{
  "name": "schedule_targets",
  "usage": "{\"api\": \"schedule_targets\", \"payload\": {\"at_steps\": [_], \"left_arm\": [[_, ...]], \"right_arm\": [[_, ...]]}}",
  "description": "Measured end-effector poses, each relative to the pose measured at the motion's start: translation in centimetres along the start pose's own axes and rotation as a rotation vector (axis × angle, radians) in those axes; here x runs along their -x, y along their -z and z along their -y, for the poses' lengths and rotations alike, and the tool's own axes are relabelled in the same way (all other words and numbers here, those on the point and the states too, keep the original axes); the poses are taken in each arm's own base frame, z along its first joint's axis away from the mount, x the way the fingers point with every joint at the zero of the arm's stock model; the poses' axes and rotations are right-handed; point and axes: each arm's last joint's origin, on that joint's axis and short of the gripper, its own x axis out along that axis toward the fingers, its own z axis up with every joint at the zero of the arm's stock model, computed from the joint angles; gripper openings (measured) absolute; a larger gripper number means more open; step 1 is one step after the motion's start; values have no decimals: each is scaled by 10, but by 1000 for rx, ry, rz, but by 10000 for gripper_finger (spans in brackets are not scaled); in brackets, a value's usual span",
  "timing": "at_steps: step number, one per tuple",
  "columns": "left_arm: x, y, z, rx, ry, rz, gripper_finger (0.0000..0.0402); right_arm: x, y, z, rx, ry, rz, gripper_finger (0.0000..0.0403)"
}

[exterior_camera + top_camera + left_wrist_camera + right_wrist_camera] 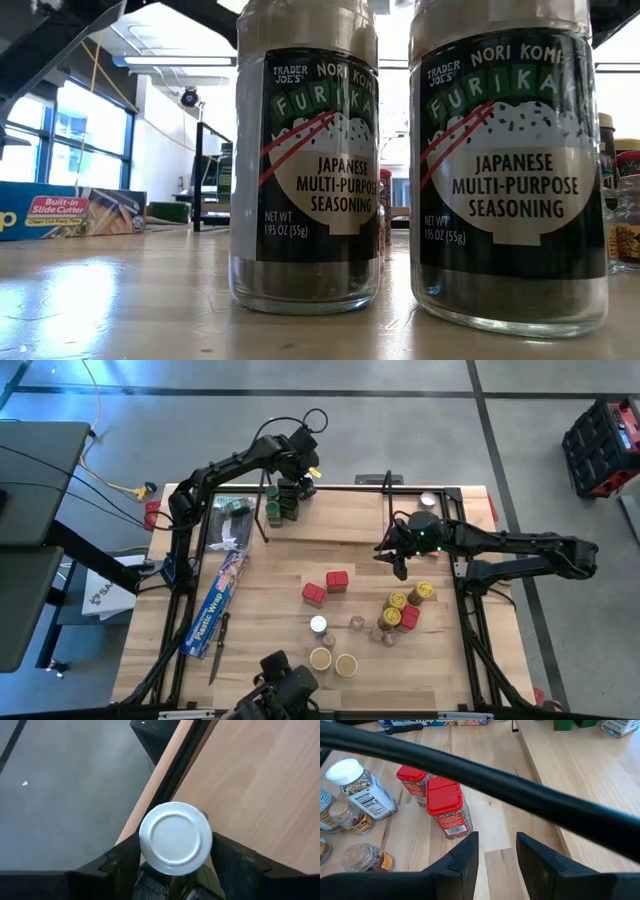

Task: Shelf spices
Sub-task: Put the white seasoning bottle on the shelf to the right of the top black seasoning can

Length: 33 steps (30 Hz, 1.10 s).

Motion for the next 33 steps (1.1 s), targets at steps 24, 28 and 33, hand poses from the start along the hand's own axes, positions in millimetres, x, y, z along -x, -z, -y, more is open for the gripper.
{"api": "schedule_targets", "payload": {"at_steps": [24, 28, 33], "left_arm": [[-1, -4, -3, -348, 61, 81, 205], [-3, -3, -8, -340, 109, 102, 206], [-4, 0, -17, -320, 145, 116, 207]], "right_arm": [[0, 0, 0, -11, 0, 0, 126], [0, 0, 0, -11, 0, 0, 126], [0, 0, 0, -12, 0, 0, 126]]}}
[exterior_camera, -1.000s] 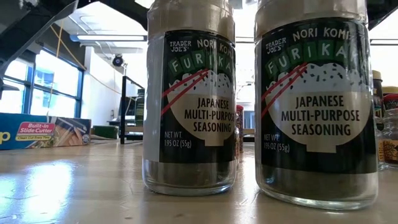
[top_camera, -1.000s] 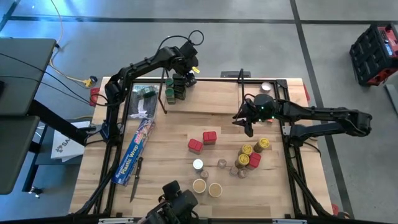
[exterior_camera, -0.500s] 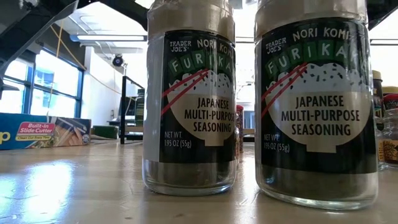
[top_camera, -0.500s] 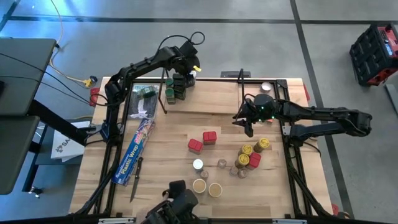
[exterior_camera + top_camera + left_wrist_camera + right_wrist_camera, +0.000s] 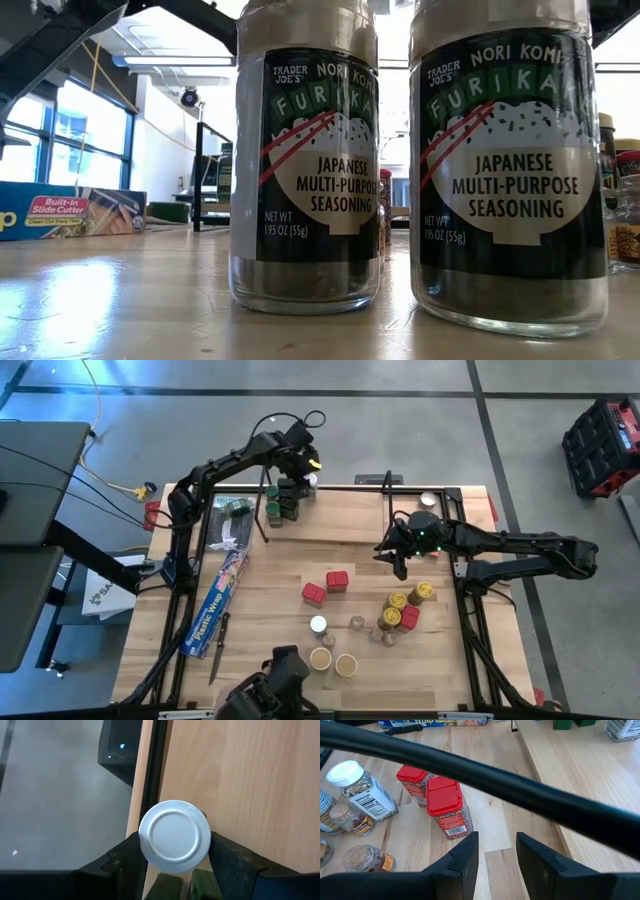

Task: Shelf spices
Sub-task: Put the white seasoning bottle on the shelf to the right of the top black seasoning can

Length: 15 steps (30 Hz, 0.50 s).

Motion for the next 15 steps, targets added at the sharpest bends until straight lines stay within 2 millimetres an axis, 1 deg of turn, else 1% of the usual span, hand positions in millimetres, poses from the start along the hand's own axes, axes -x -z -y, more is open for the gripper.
{"api": "schedule_targets", "payload": {"at_steps": [7, 15], "left_arm": [[1, 4, -8, 30, 18, 27, 210], [1, 3, -7, 33, 25, 42, 235]], "right_arm": [[0, 0, 0, -23, 0, 0, 126], [0, 0, 0, -23, 0, 0, 126]]}}
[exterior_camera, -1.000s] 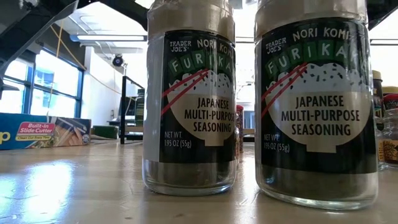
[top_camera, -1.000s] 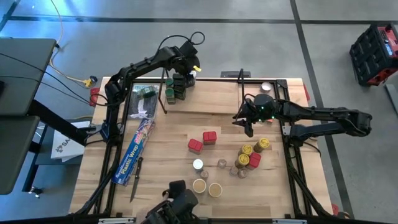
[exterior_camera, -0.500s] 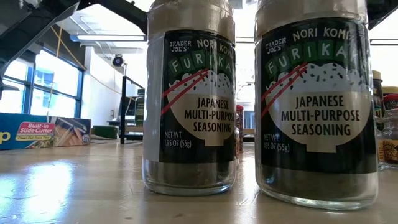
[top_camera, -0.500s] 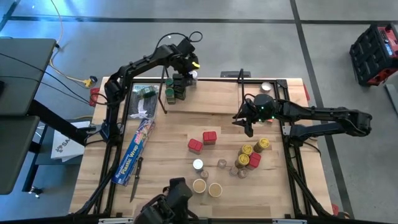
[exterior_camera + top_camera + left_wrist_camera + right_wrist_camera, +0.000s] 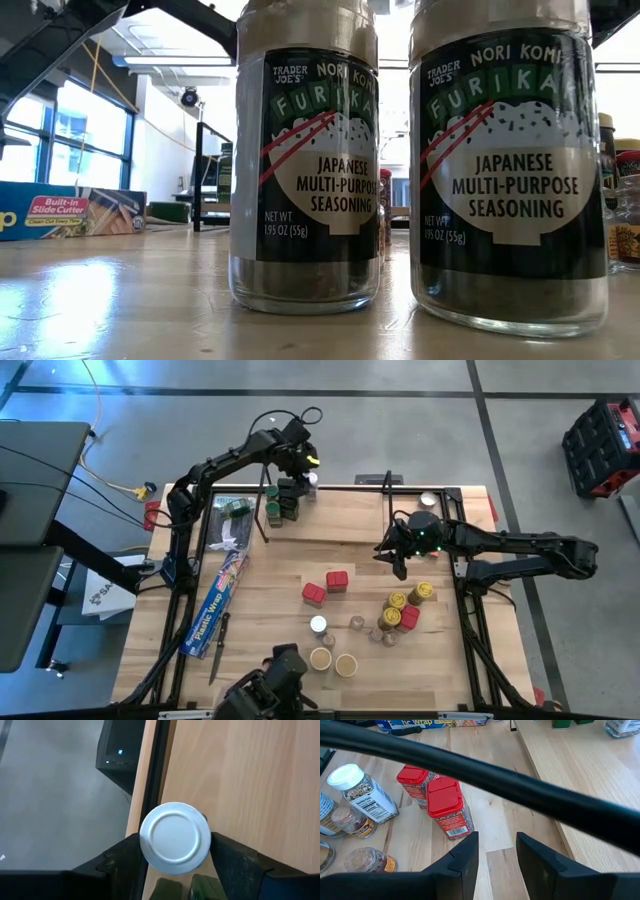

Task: Shelf spices
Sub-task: Put the white seasoning bottle on the shelf to the right of the top black seasoning can, then put the green seasoning bottle on the shelf and align it with the other green seasoning bottles

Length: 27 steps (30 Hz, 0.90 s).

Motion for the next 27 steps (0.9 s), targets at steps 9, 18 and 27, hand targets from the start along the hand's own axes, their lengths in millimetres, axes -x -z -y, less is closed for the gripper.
{"api": "schedule_targets", "payload": {"at_steps": [9, 18, 27], "left_arm": [[0, -2, -1, -3, -9, 14, 257], [33, -18, 1, 7, -44, 31, 271], [88, -32, 36, 67, -130, -103, 267]], "right_arm": [[0, 0, 0, 0, 0, 0, 126], [0, 0, 0, 1, 0, 1, 126], [0, 0, 0, 5, 0, 2, 126]]}}
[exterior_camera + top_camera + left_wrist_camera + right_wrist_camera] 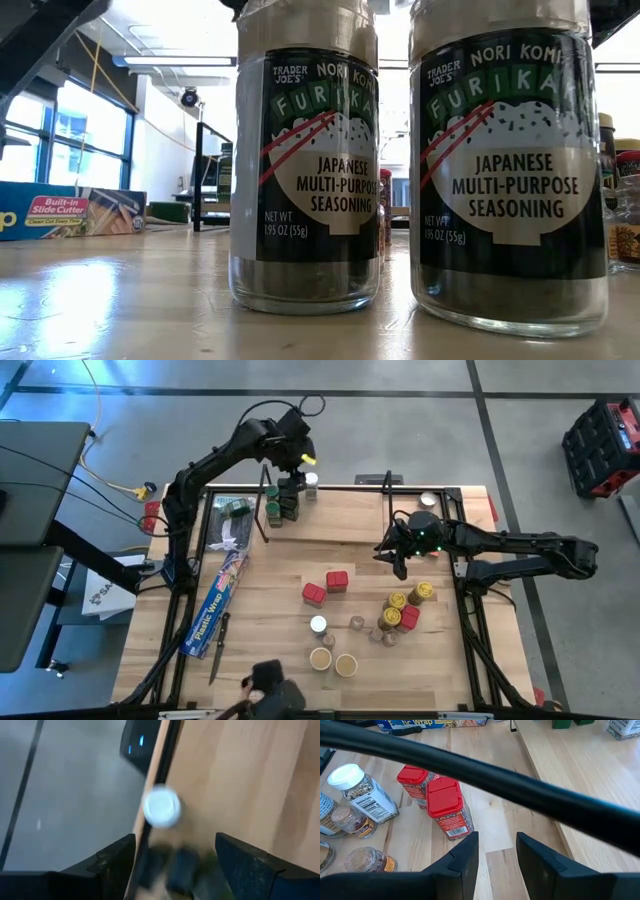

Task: Shelf spices
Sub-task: Put the green seasoning bottle on the shelf and align it with the other green seasoning bottles

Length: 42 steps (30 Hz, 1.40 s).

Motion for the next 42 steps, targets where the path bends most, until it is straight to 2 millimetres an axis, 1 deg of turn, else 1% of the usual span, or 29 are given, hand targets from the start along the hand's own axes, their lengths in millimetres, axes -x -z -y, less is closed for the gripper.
{"api": "schedule_targets", "payload": {"at_steps": [4, 7, 11, 14, 16, 17, 19, 21, 23, 26, 30, 33, 36, 40, 42], "left_arm": [[23, 15, 15, 92, -55, -140, 258], [49, 28, 21, 165, -136, -197, 251], [93, 45, 26, 264, -244, -186, 244], [121, 59, 26, 379, -272, -127, 243], [133, 69, 23, 481, -206, -80, 243], [136, 74, 21, 524, -179, -74, 243], [136, 84, 18, 565, -183, -86, 243], [130, 97, 16, 579, -215, -145, 243], [119, 109, 15, 585, -228, -214, 243], [91, 130, 12, 580, -211, -358, 243], [49, 159, 10, 539, -160, -547, 243], [17, 178, 12, 497, -113, -610, 243], [-8, 196, 15, 450, -82, -644, 243], [-32, 212, 18, 378, -78, -651, 243], [-42, 216, 19, 347, -91, -627, 243]], "right_arm": [[0, 0, 0, 0, 0, 0, 126], [0, 0, 0, 4, 0, 0, 126], [0, 0, 0, 20, 0, 0, 126], [0, -1, 0, 24, 0, 9, 126], [0, -2, 0, 27, 0, 21, 126], [0, -3, 0, 29, 0, 27, 126], [0, -3, 0, 30, -1, 33, 126], [0, -4, 0, 32, -2, 43, 126], [0, -4, 0, 29, -7, 41, 126], [0, -4, 0, 29, -9, 41, 126], [0, -4, 0, 30, -9, 42, 126], [0, -4, 0, 32, -9, 43, 126], [0, -4, 0, 32, -10, 43, 126], [0, -4, 0, 32, -10, 44, 126], [0, -4, 0, 32, -10, 44, 126]]}}
